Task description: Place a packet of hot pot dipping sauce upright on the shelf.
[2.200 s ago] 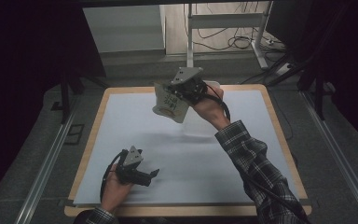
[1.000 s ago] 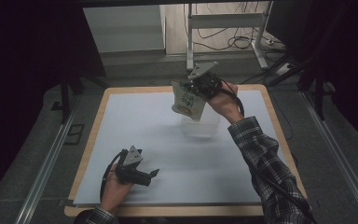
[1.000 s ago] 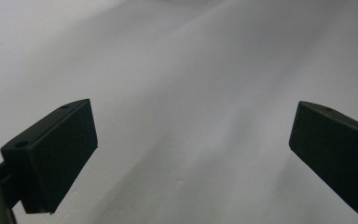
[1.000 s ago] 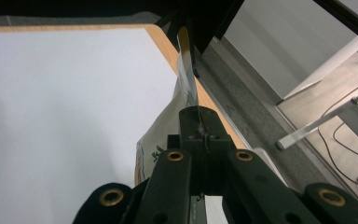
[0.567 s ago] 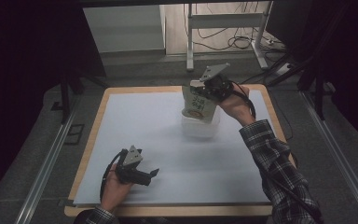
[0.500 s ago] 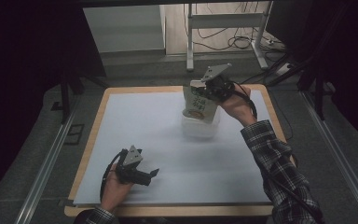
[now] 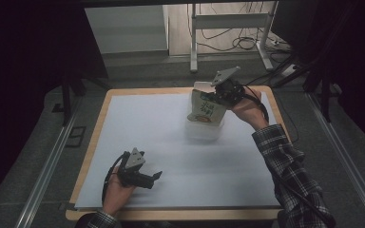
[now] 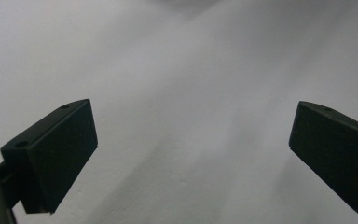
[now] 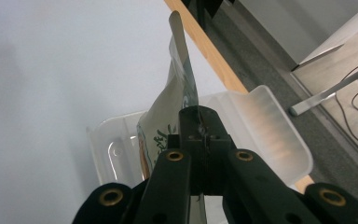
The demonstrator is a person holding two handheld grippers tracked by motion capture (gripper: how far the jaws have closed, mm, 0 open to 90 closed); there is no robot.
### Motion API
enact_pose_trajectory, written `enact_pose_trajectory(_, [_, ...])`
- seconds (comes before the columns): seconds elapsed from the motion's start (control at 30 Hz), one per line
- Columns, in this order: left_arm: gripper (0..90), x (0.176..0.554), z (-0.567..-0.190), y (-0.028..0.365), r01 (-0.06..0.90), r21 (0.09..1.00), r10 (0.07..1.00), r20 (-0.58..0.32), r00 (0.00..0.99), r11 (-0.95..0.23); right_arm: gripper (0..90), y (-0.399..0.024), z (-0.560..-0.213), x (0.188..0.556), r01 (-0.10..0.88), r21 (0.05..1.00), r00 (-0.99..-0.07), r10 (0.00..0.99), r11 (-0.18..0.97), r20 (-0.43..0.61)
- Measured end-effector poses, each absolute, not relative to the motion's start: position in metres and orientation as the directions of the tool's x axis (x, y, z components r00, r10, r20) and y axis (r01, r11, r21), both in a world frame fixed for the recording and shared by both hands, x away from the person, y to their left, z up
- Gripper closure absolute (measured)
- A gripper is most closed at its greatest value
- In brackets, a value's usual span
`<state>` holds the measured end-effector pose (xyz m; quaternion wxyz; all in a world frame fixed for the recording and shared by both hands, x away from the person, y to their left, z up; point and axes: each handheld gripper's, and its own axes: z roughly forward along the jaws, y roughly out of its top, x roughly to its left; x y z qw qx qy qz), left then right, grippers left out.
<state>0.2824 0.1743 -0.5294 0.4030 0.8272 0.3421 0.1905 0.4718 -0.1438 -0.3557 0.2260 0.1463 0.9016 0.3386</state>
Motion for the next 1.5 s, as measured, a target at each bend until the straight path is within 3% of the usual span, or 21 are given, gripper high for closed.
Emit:
enact_pose_trajectory(0.4, [1.1,0.282,-0.529,0.174,0.411,0.798,0.718,0.039,0.695,-0.441,88.4,-0.133,-0.376,0.477,0.134,0.647,-0.862,0.411,0.751,-0.298])
enact_pose_trajectory(0.6, [1.1,0.282,-0.529,0.174,0.411,0.797,0.718,0.041,0.694,-0.443,81.2,-0.128,-0.381,0.476,0.134,0.658,-0.859,0.418,0.741,-0.295])
enact_pose_trajectory(0.77, [1.1,0.282,-0.529,0.174,0.411,0.797,0.721,0.044,0.692,-0.443,69.1,-0.127,-0.384,0.476,0.145,0.664,-0.847,0.439,0.733,-0.3])
enact_pose_trajectory(0.8, [1.1,0.282,-0.529,0.174,0.411,0.795,0.72,0.046,0.693,-0.446,63.1,-0.128,-0.386,0.476,0.15,0.669,-0.841,0.45,0.728,-0.3])
enact_pose_trajectory(0.87, [1.1,0.282,-0.53,0.174,0.41,0.795,0.719,0.047,0.693,-0.446,61.1,-0.128,-0.386,0.476,0.149,0.671,-0.84,0.451,0.726,-0.301])
enact_pose_trajectory(1.03, [1.0,0.283,-0.529,0.173,0.409,0.795,0.72,0.049,0.693,-0.448,43.7,-0.13,-0.388,0.475,0.184,0.676,-0.825,0.486,0.713,-0.288])
enact_pose_trajectory(1.5, [0.8,0.282,-0.529,0.174,0.403,0.804,0.718,0.043,0.695,-0.438,21.7,-0.13,-0.382,0.473,0.215,0.695,-0.824,0.51,0.686,-0.248])
